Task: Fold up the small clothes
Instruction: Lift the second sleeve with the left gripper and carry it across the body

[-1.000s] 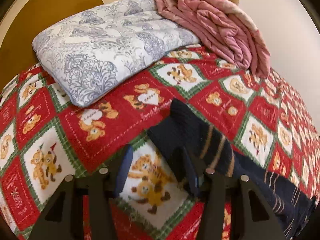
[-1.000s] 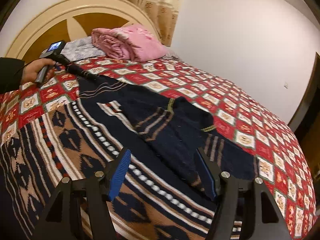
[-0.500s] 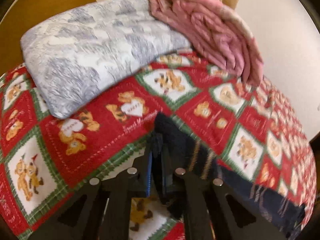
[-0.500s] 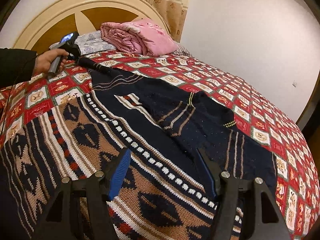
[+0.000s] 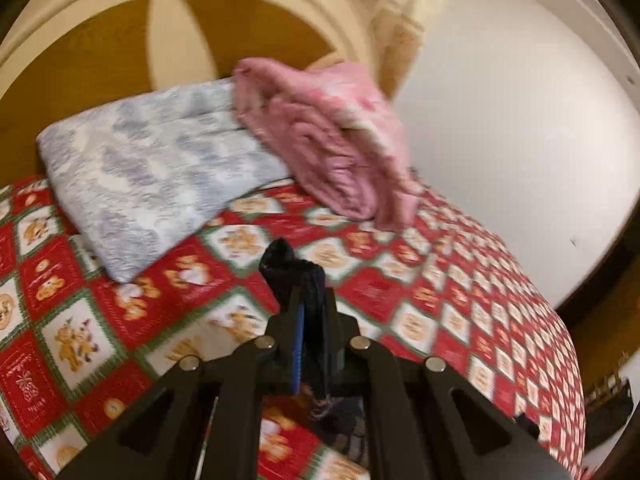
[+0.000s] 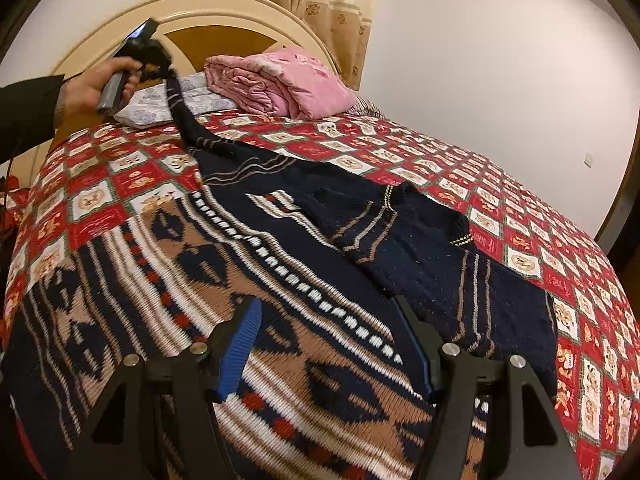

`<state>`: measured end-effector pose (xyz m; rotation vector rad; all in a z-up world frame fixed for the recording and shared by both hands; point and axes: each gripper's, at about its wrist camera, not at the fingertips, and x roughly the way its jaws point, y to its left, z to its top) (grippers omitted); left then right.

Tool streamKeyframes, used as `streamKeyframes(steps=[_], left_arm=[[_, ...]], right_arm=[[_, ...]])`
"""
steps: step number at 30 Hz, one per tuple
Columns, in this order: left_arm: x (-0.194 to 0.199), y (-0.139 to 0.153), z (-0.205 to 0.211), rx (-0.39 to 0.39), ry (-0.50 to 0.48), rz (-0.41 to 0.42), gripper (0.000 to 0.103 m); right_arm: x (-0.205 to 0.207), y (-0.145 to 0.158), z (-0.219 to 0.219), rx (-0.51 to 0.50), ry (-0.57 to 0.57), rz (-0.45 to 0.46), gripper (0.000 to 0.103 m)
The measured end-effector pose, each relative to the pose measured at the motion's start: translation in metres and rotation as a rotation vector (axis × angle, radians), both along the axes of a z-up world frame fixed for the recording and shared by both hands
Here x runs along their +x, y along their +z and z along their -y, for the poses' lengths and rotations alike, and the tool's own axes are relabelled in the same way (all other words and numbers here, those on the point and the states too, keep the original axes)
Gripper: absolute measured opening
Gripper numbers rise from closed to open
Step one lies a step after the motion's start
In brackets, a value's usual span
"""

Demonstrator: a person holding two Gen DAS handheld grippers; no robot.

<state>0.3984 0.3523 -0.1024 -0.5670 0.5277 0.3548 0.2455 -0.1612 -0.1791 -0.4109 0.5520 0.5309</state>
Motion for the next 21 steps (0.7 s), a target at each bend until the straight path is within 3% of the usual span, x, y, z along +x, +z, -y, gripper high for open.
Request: streamKeyframes(steps=[12, 21], left_arm=[[0.001, 0.04, 0.115, 0.017, -0.239, 0.079, 0.007], [0.019, 0.024, 0.23, -0.08, -0.429, 0.089, 0.007]], right_arm=[[-0.016, 0.0, 0.028, 0.062, -0.033, -0.029, 0.066], [-0.017, -0.004, 0.046, 0.112, -0.074, -0.063, 0.066]])
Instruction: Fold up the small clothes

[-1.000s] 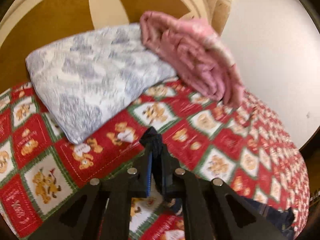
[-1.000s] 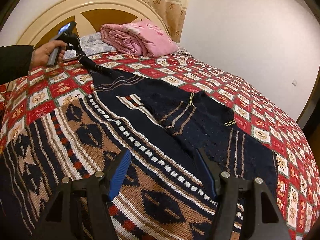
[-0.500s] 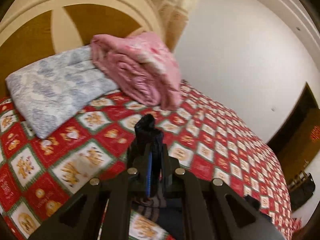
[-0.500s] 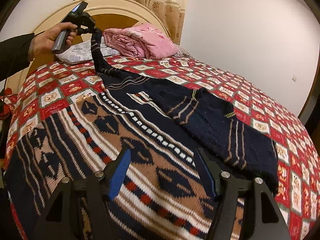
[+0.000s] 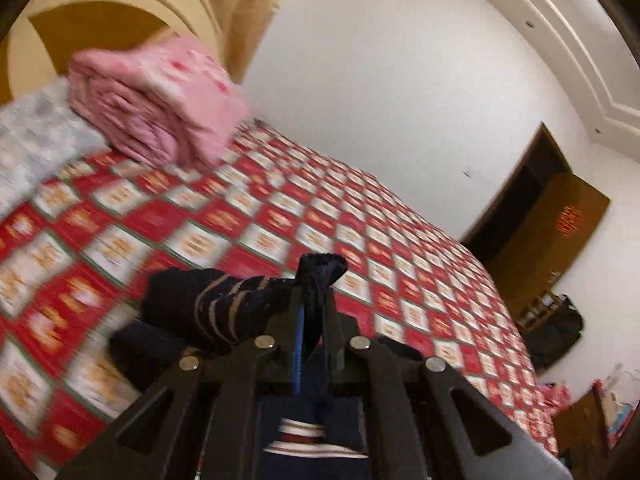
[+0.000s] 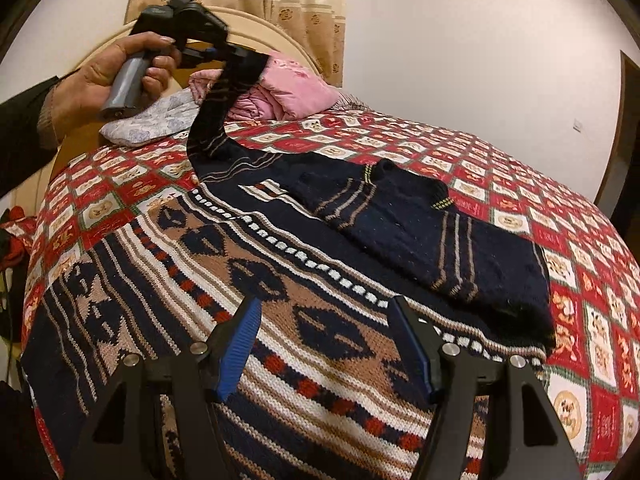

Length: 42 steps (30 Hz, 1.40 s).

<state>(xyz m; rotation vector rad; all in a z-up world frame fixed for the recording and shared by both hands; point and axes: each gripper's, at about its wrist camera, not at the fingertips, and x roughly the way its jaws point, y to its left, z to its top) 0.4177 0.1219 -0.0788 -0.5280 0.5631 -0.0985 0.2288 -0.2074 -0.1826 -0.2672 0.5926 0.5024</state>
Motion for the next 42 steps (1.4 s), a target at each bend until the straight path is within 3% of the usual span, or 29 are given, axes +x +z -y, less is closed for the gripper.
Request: streamKeyframes(steps=[4, 6, 8, 10, 11, 13, 14, 16, 19, 22, 23, 27, 30, 34, 38, 40, 42], left_arm=[[0.019, -0.027, 0.054, -0.034, -0.085, -0.03, 0.008], [0.031, -0.048, 0.082, -0.032, -0.144, -0.089, 0.009], [0.034, -0.063, 0.109, 0.012, -0.201, -0.141, 0.012], [0.026, -0.066, 0.123, 0.068, -0.24, -0.129, 0.013], [0.016, -0.064, 0.128, 0.109, -0.263, -0.105, 0.016], [0.003, -0.058, 0.125, 0.182, -0.269, -0.068, 0.035], [-0.009, -0.053, 0.116, 0.228, -0.256, -0.034, 0.042], [-0.023, -0.047, 0.096, 0.275, -0.213, 0.016, 0.065], [-0.035, -0.043, 0.044, 0.391, -0.058, 0.051, 0.075], [-0.033, -0.054, -0.001, 0.477, 0.085, 0.041, 0.077], [-0.029, -0.06, -0.021, 0.467, 0.136, 0.022, 0.077], [-0.012, -0.096, -0.07, 0.342, 0.18, -0.121, 0.077], [-0.003, -0.127, -0.081, 0.279, 0.148, -0.223, 0.077], [-0.007, -0.138, -0.073, 0.268, 0.097, -0.23, 0.077], [-0.004, -0.143, -0.059, 0.305, 0.022, -0.254, 0.077], [-0.005, -0.144, -0.052, 0.334, -0.017, -0.25, 0.077], [-0.006, -0.144, -0.048, 0.338, -0.048, -0.238, 0.077]], right_arm=[[0.001, -0.001, 0.011, 0.022, -0.02, -0.024, 0.066], [0.003, -0.003, 0.019, 0.031, -0.036, -0.047, 0.066], [0.008, -0.005, 0.029, 0.045, -0.052, -0.075, 0.066], [0.015, -0.006, 0.04, 0.067, -0.073, -0.106, 0.066], [0.019, -0.006, 0.046, 0.081, -0.089, -0.124, 0.066], [0.03, -0.003, 0.055, 0.103, -0.12, -0.152, 0.066], [0.034, -0.002, 0.058, 0.113, -0.13, -0.163, 0.066], [0.046, 0.004, 0.062, 0.136, -0.146, -0.181, 0.066], [0.074, 0.015, 0.058, 0.2, -0.126, -0.236, 0.066], [0.114, 0.023, 0.049, 0.305, -0.128, -0.329, 0.066], [0.124, 0.024, 0.045, 0.334, -0.13, -0.353, 0.066], [0.18, 0.026, 0.013, 0.422, -0.154, -0.424, 0.066], [0.212, 0.015, -0.018, 0.398, -0.164, -0.466, 0.066], [0.243, -0.014, -0.047, 0.375, -0.206, -0.549, 0.066], [0.255, -0.036, -0.065, 0.364, -0.229, -0.596, 0.049], [0.259, -0.036, -0.074, 0.32, -0.234, -0.575, 0.021], [0.26, -0.03, -0.079, 0.3, -0.235, -0.543, 0.007]])
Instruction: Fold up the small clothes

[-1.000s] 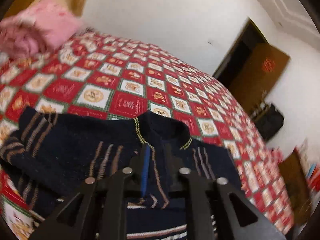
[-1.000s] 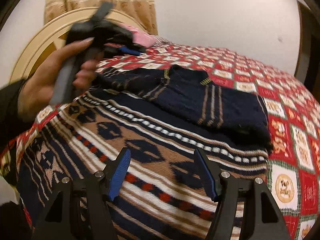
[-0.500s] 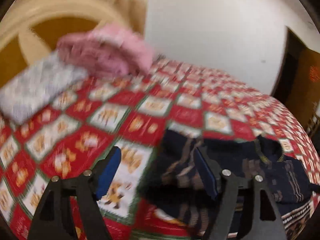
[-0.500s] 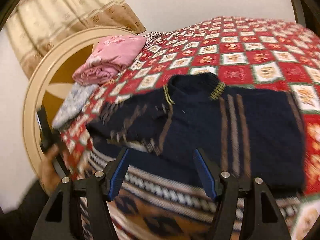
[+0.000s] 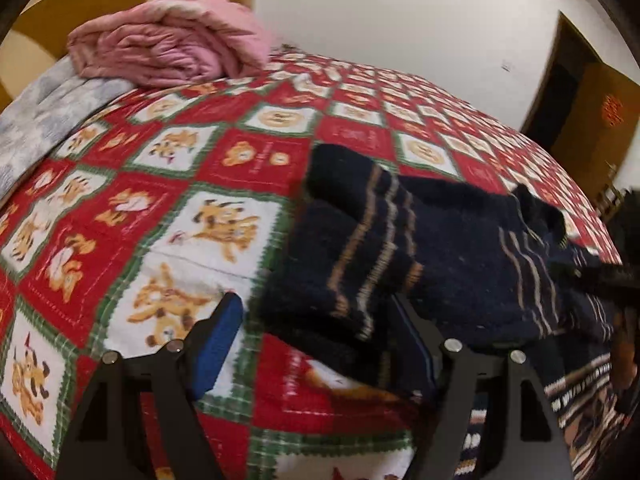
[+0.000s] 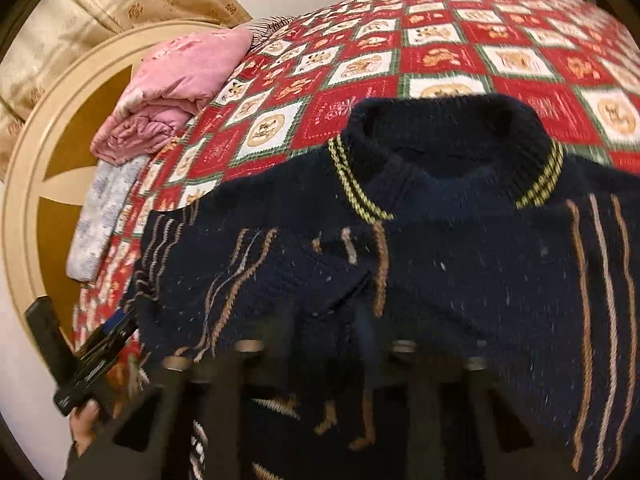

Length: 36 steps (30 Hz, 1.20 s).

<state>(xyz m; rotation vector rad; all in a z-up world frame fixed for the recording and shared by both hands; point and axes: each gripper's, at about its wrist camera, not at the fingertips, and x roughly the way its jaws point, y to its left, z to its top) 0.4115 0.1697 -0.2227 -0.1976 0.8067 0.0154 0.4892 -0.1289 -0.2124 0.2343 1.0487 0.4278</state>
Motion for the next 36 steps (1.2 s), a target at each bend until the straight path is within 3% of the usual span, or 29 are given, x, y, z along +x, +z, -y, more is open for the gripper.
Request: streamKeyframes(steps=[5, 9, 16, 22, 25, 28, 29, 30, 32, 34, 36], left_arm=[[-0.009, 0.002, -0.013, -0.131, -0.045, 0.058, 0.08], [-0.007, -0.001, -0.014, -0.186, -0.07, 0.043, 0.087], [-0.011, 0.0, -0.003, -0.148, -0.112, 0.037, 0.087], [-0.014, 0.002, 0.006, -0.109, -0.139, 0.036, 0.087], [-0.015, 0.006, 0.02, -0.03, -0.164, 0.041, 0.087], [-0.016, 0.01, 0.041, 0.106, -0.2, 0.054, 0.087], [-0.014, 0.009, 0.049, 0.177, -0.2, 0.046, 0.085], [-0.013, 0.009, 0.055, 0.221, -0.2, 0.046, 0.075], [-0.008, 0.008, 0.057, 0.254, -0.2, 0.038, 0.058], [-0.004, 0.006, 0.051, 0.226, -0.207, 0.015, 0.027], [0.001, 0.003, 0.044, 0.179, -0.198, -0.001, 0.018]], right_arm=[[-0.013, 0.036, -0.008, -0.068, 0.036, 0.134, 0.005], [-0.023, 0.065, -0.002, -0.094, 0.036, 0.218, 0.005], [-0.029, 0.088, 0.041, -0.114, -0.056, 0.269, 0.005], [-0.018, 0.069, 0.086, -0.162, -0.137, 0.207, 0.005], [-0.015, 0.052, 0.098, -0.159, -0.14, 0.165, 0.005], [-0.017, 0.043, 0.1, -0.155, -0.132, 0.154, 0.005], [-0.018, 0.042, 0.1, -0.151, -0.127, 0.152, 0.005], [-0.018, 0.042, 0.1, -0.148, -0.123, 0.154, 0.005], [-0.021, 0.046, 0.101, -0.137, -0.116, 0.163, 0.005], [-0.024, 0.052, 0.102, -0.132, -0.106, 0.176, 0.005], [-0.027, 0.06, 0.104, -0.126, -0.096, 0.187, 0.005]])
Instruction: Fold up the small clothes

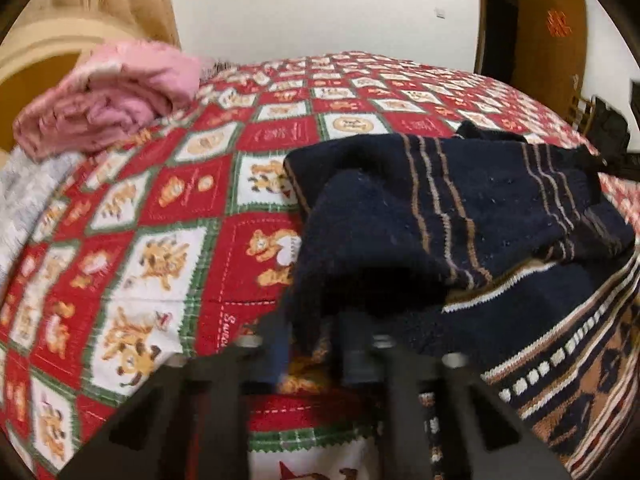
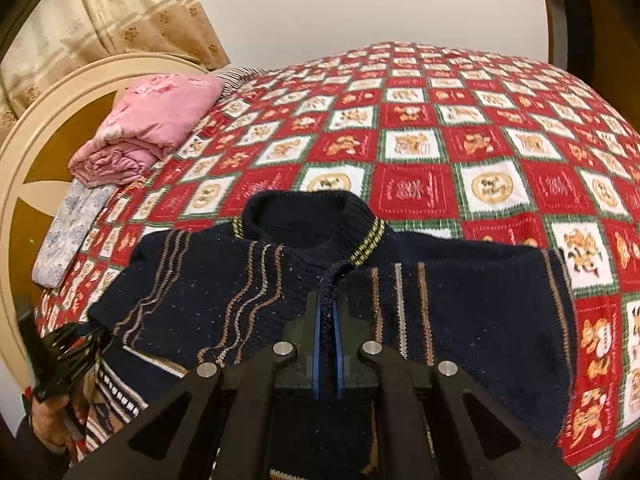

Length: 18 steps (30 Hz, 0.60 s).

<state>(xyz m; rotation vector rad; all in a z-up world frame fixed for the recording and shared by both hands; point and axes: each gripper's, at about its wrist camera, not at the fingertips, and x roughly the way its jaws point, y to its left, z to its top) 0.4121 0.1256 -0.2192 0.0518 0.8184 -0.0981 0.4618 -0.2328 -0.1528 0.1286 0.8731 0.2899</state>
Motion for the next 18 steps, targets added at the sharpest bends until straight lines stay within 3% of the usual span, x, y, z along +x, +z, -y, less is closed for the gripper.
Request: streamKeyframes(steps=[3, 6, 8, 12, 18], left_arm=[[-0.015, 0.013, -0.003, -0.037, 0.017, 0.078, 0.013], [-0.037, 0.022, 0.007, 0.042, 0.002, 0.143, 0.013], [-0.036, 0.009, 0.01, 0.089, -0.007, 0.093, 0.012], [-0.027, -0.001, 0.0, 0.018, 0.002, 0.013, 0.015], [-0.028, -0.003, 0.001, -0.019, -0.017, 0.006, 0.017]], right_arm=[[-0.008, 0.01, 0.006, -0.008, 0.007, 0.008, 0.005], [-0.011, 0.003, 0.013, -0.067, -0.024, -0.011, 0.005], [-0.007, -0.013, 0.021, -0.082, -0.056, -0.073, 0.005], [-0.007, -0.035, 0.027, -0.073, -0.047, -0.135, 0.005], [-0.003, -0.04, 0.034, -0.082, -0.079, -0.102, 0.005]])
